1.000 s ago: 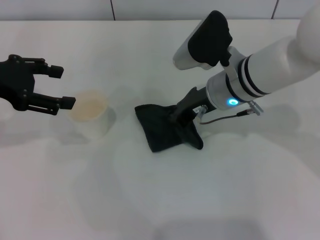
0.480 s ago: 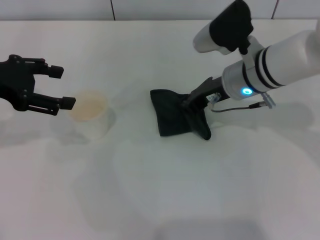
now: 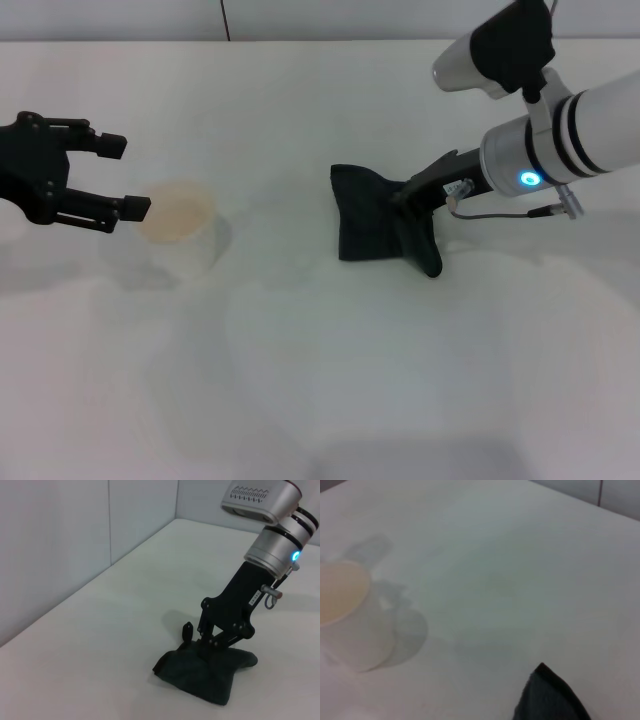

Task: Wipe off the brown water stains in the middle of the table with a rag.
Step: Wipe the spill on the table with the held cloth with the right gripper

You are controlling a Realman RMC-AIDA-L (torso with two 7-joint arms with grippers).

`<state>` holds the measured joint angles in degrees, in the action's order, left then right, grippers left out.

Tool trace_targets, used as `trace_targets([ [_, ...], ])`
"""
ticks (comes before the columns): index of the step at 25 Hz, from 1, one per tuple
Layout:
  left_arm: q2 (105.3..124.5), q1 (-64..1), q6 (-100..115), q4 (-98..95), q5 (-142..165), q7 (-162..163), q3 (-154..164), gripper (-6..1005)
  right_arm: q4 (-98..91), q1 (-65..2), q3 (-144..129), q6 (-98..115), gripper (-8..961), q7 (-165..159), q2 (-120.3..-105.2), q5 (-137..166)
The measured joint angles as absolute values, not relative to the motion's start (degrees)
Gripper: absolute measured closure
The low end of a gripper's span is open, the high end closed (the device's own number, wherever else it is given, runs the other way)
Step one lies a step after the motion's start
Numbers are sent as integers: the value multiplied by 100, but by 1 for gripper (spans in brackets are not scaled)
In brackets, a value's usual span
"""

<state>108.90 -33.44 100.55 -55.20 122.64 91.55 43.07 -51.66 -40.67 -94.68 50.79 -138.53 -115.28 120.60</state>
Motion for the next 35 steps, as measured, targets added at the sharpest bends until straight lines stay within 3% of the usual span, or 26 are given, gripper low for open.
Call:
trace_targets([
  [35,10906,-3268,10002,-5519,12242,9123,4306,113,-6970,-2328,-8459,6552,797,-13693,-11492,12578],
])
